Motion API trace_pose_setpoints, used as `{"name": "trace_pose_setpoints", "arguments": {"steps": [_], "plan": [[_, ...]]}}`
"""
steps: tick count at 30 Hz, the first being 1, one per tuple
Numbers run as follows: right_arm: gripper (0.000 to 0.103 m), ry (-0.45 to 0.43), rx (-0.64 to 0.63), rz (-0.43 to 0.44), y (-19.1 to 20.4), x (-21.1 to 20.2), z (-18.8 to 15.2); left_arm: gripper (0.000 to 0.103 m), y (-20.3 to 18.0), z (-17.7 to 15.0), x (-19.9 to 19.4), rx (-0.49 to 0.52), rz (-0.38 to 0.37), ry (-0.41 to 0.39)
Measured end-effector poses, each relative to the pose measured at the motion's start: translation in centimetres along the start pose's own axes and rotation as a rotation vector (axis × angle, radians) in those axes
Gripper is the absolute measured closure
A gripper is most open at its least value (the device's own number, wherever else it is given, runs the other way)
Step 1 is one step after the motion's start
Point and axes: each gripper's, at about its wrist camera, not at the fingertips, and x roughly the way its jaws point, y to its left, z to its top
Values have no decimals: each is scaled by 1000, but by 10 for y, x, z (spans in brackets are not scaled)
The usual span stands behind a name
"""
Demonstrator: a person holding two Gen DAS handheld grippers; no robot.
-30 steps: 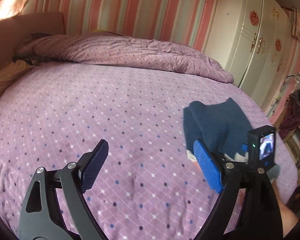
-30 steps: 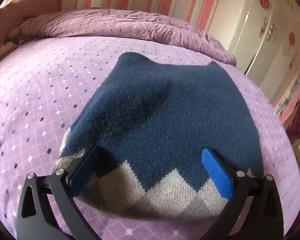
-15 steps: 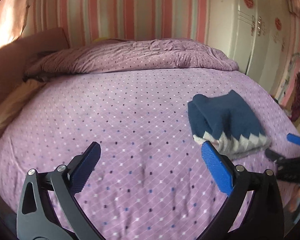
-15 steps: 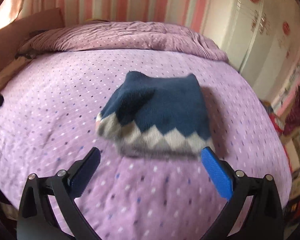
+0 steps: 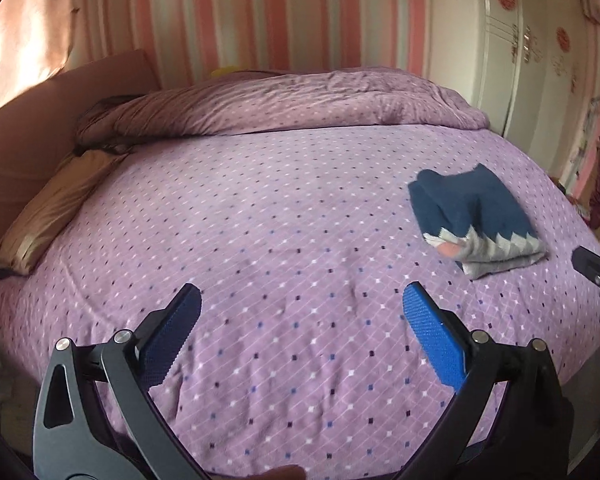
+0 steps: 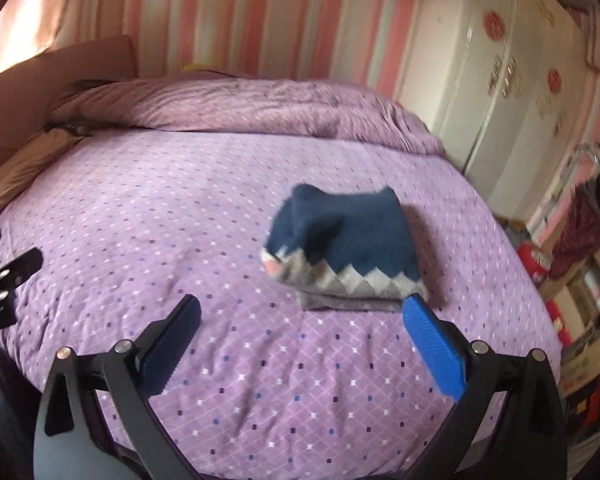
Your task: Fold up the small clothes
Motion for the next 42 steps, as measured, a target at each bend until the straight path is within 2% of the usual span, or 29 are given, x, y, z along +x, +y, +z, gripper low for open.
{"name": "trace_pose_setpoints", "arguments": {"steps": [4,7,11,18,42], "plan": [[2,-38,-19,29,15,-18,9,3,19,5,-8,-56,3,-18],[2,-44,17,67,17,-22,14,3,27,11,-14,-84,18,-51],[2,-63,40,90,18,-26,18,3,32,18,-22,-100,44,-102],[2,-92,35,106,23,-27,23,3,30,24,-26,-87,23,-138],[2,-95,45,119,25,-18,28,3,26,28,-30,-81,31,-142]]}}
